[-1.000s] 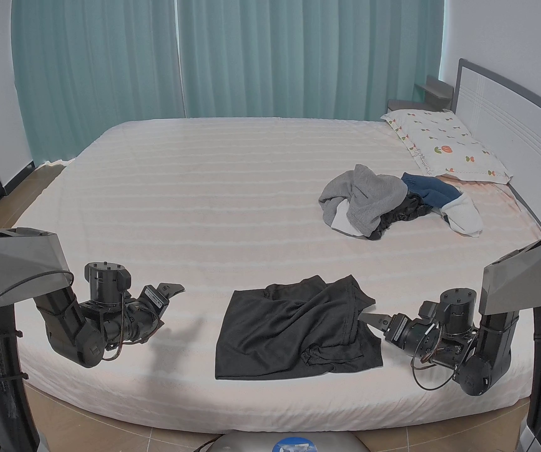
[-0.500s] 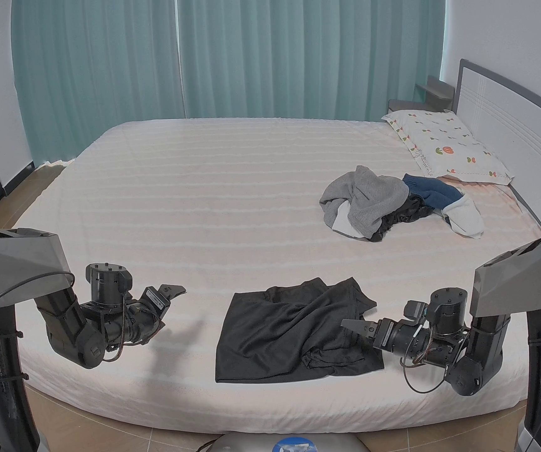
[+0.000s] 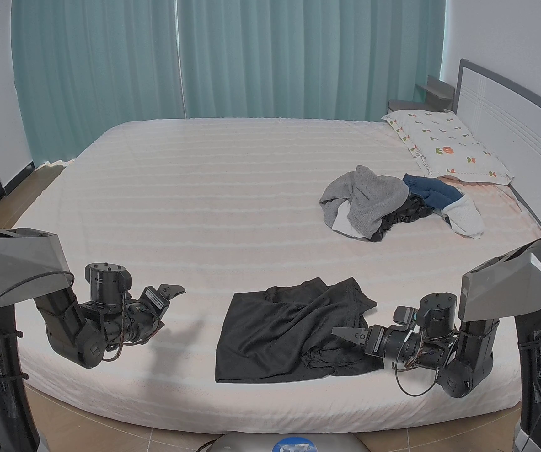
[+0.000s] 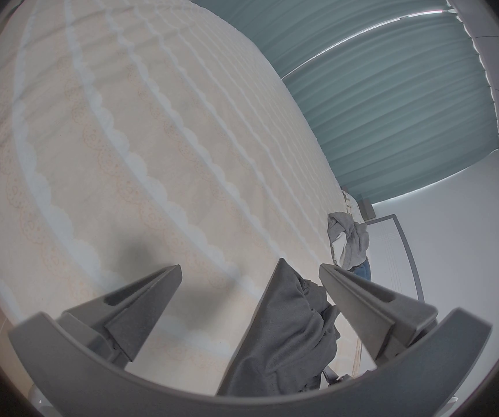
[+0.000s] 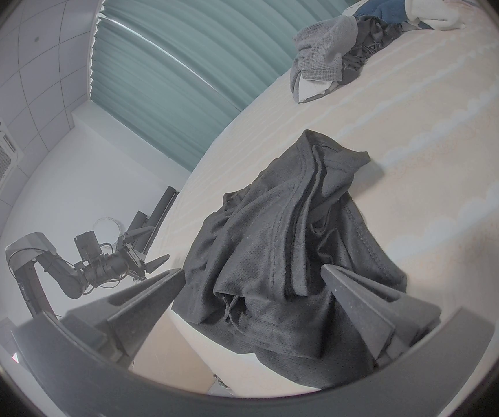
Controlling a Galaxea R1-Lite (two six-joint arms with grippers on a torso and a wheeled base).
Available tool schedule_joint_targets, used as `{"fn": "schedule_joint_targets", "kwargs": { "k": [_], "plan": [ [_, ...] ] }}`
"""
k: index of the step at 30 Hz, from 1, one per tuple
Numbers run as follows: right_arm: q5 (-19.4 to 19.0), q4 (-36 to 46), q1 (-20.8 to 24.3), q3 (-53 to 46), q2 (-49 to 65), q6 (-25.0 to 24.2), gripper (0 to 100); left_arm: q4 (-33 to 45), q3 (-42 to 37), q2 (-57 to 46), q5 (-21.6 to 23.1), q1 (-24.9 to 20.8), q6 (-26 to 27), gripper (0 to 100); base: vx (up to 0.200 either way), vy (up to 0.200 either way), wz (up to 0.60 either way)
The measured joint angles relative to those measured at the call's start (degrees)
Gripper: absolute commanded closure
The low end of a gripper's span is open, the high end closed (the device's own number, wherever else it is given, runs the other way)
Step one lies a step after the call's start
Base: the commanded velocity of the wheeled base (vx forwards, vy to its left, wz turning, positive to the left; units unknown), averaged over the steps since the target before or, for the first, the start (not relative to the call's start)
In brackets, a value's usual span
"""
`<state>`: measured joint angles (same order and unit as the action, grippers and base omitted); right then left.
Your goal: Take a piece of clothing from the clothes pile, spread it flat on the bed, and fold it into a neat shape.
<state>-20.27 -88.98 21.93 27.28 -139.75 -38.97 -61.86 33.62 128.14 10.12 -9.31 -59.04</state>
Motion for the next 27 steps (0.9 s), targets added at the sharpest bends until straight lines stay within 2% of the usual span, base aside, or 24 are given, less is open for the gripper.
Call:
{"fn": "schedule_joint_targets", "kwargs": {
  "k": [11,12,21,27],
  "plan": [
    [-0.1,0.0,0.5,2.0,-0.5,0.5,0,-0.2,-0.3,0.0,0.0,0.0,0.0,0,0.000,0.000,0.00],
    [-0.1,0.0,0.5,2.4,-0.5,0.5,100,-0.2,-0.4,0.0,0.0,0.0,0.0,0,0.000,0.000,0.00],
    [-1.9,0.5,0.2,4.8,-1.0,0.8,100,-0.2,-0.6,0.0,0.0,0.0,0.0,0,0.000,0.000,0.00],
    [-1.9,2.8,-0.9,3.9,-1.0,3.8,100,-0.2,-0.7,0.0,-0.1,0.0,0.0,0,0.000,0.000,0.00]
  ]
}}
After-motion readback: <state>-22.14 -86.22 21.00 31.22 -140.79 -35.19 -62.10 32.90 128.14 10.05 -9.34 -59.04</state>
